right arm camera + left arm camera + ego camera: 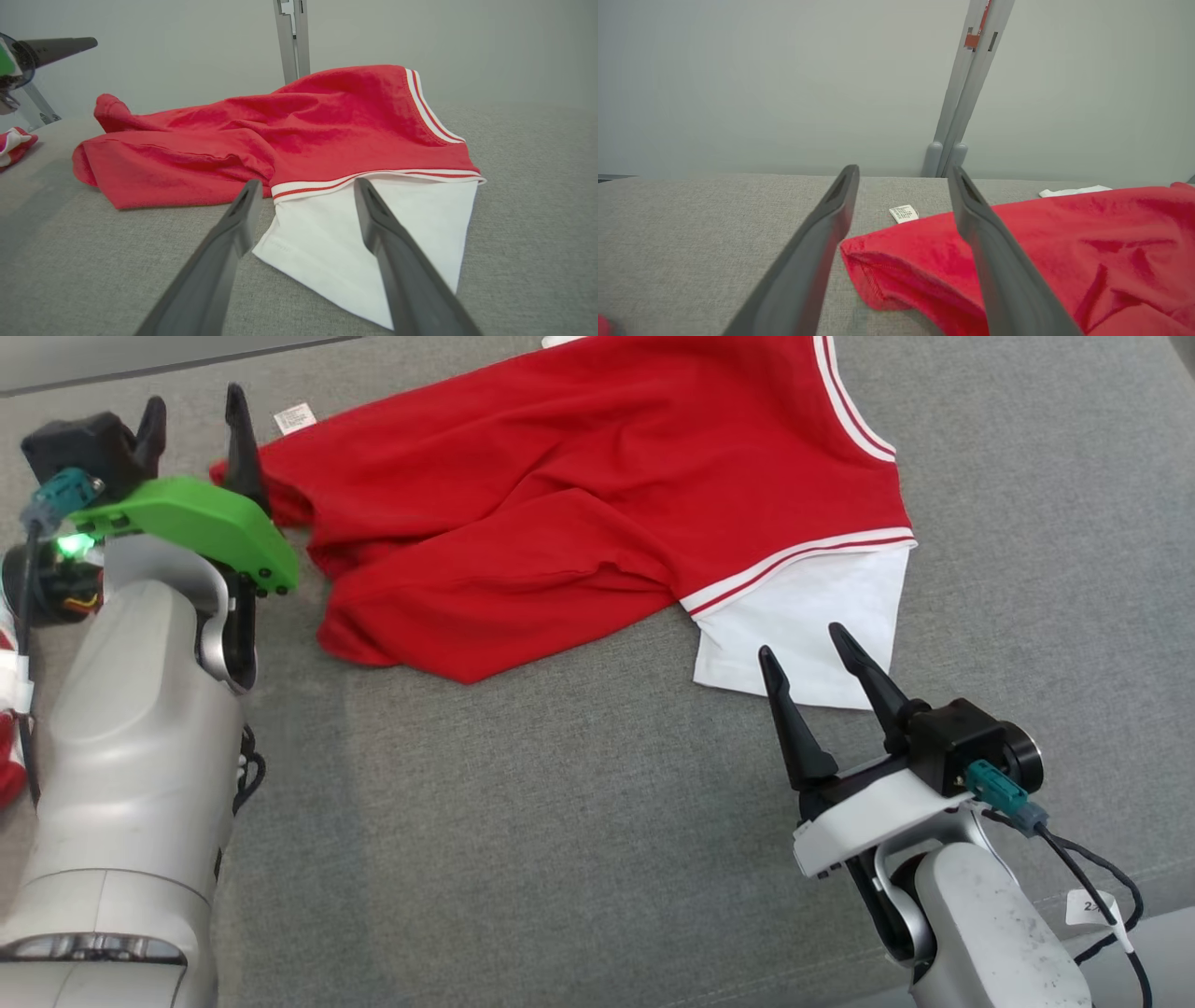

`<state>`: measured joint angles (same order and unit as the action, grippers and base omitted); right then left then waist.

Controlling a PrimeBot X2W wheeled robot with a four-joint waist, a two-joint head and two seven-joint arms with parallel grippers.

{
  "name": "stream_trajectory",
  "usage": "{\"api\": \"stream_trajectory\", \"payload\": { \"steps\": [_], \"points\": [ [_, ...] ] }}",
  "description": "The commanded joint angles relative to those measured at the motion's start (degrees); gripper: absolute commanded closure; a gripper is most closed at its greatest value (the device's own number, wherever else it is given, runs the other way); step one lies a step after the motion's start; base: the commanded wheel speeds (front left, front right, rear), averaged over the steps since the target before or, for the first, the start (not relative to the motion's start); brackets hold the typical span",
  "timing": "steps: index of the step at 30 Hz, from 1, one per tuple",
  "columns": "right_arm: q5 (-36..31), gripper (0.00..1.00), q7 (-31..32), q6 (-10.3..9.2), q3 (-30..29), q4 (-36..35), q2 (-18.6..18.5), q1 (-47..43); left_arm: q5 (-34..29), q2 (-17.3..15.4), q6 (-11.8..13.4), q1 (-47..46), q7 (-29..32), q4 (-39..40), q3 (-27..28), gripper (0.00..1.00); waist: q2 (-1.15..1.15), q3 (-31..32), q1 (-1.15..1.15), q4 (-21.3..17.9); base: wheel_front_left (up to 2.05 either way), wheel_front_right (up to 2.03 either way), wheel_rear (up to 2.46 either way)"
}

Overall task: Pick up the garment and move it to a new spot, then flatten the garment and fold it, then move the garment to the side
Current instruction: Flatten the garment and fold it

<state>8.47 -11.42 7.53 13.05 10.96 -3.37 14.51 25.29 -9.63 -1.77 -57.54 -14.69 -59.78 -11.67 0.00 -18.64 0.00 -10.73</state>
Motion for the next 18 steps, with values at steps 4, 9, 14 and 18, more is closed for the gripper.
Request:
{"api": "stream_trajectory", "payload": {
  "steps": [4,9,14,18],
  "points": [
    [0.4,0.00,0.3,-0.08,-0.4,0.1,-0.3,-0.2,2.1,0.9,-0.6,2.7,-0.3,-2.3,1.2,0.00,0.00,1.2,0.00,1.9,0.00,0.00,0.00],
    [0.3,0.00,0.5,-0.08,-1.0,-0.2,-0.3,-1.0,4.1,2.2,-2.9,5.0,2.0,-3.7,1.1,0.00,0.00,2.3,0.00,4.2,0.00,0.00,0.00],
    [0.2,0.00,0.7,-0.08,-1.5,-0.2,-0.1,-1.3,5.1,3.4,-5.1,8.4,6.2,-2.8,-1.3,0.00,0.00,3.4,0.00,5.6,0.00,0.00,0.00],
    [0.4,0.00,0.8,-0.08,-1.4,0.0,0.0,-1.1,6.1,4.1,-5.8,11.7,10.0,0.5,-5.0,0.00,0.00,4.0,0.00,5.8,0.00,0.00,0.00]
  ]
}}
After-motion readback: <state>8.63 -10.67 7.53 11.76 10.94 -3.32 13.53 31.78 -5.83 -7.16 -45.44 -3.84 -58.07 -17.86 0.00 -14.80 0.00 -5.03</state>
